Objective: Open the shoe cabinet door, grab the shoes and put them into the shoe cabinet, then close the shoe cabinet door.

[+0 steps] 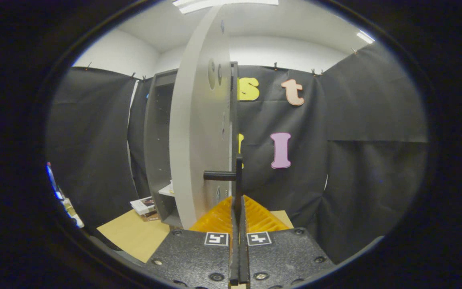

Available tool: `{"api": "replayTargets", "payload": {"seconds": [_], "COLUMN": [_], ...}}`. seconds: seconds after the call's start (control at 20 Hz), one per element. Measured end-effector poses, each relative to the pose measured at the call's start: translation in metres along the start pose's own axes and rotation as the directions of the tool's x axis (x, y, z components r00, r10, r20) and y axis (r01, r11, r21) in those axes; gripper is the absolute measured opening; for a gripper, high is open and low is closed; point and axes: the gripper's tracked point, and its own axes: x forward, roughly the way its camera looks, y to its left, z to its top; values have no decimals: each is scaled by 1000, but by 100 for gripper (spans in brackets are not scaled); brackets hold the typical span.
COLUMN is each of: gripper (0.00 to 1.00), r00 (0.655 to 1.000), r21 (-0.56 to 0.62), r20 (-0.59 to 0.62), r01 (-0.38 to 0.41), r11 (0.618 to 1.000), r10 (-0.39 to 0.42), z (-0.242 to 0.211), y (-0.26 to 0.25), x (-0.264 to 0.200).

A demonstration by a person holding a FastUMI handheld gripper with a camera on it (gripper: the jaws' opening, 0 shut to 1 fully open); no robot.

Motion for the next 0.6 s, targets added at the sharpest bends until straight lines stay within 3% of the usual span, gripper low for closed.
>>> {"api": "replayTargets", "payload": {"seconds": [0.15, 0.4, 0.55, 0.6], "gripper": [4, 5, 43, 48], "r00": [1000, 998, 995, 994], "r21": [-12, -58, -68, -61], "r20": [2, 7, 20, 25], "r01": [-17, 69, 98, 108], "r11": [1000, 996, 993, 992], "r10": [17, -68, -97, -106], "z": [-1, -2, -2, -4], "y": [1, -16, -21, -21], "x": [1, -10, -13, -15]}}
